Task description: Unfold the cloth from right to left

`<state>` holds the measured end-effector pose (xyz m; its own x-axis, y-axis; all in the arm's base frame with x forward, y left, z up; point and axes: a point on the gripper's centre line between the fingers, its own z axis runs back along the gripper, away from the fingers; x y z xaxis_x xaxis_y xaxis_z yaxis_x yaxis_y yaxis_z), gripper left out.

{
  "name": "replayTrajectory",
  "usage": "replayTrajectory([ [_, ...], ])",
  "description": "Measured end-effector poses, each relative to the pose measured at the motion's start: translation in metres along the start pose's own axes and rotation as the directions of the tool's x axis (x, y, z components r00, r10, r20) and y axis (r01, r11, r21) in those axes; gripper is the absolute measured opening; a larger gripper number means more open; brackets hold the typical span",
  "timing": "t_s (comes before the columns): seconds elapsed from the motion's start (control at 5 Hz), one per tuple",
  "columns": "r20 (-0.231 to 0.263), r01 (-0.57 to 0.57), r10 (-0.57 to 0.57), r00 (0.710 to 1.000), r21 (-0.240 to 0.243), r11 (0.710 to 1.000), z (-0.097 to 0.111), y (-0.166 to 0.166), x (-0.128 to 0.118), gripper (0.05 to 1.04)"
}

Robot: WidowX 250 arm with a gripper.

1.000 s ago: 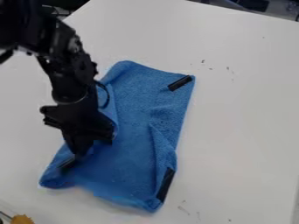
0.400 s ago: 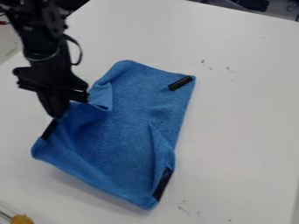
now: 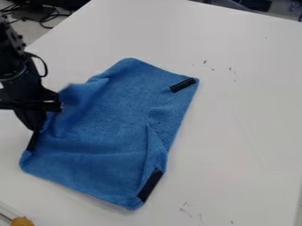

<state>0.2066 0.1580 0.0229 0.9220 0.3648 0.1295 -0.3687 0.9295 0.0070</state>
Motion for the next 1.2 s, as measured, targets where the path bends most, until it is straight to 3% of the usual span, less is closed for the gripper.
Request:
replayTrajectory([
  [0.2,-0.010,-0.070,0.069,0.998,-0.012,0.998,-0.007,0.006,-0.015,0.052],
  [0.6,0.009,-0.152,0.152,0.988,0.016,0.988,-0.009,0.009,-0.037,0.075],
  [0.8,0.041,-0.136,0.133,0.990,0.085,0.987,-0.006,0.012,-0.036,0.224],
  [1.0,0.032,-0.138,0.134,0.990,0.197,0.971,-0.001,0.017,-0.033,0.478],
  [1.2,0.029,-0.103,0.099,0.995,0.253,0.962,0.004,0.026,-0.029,0.790],
])
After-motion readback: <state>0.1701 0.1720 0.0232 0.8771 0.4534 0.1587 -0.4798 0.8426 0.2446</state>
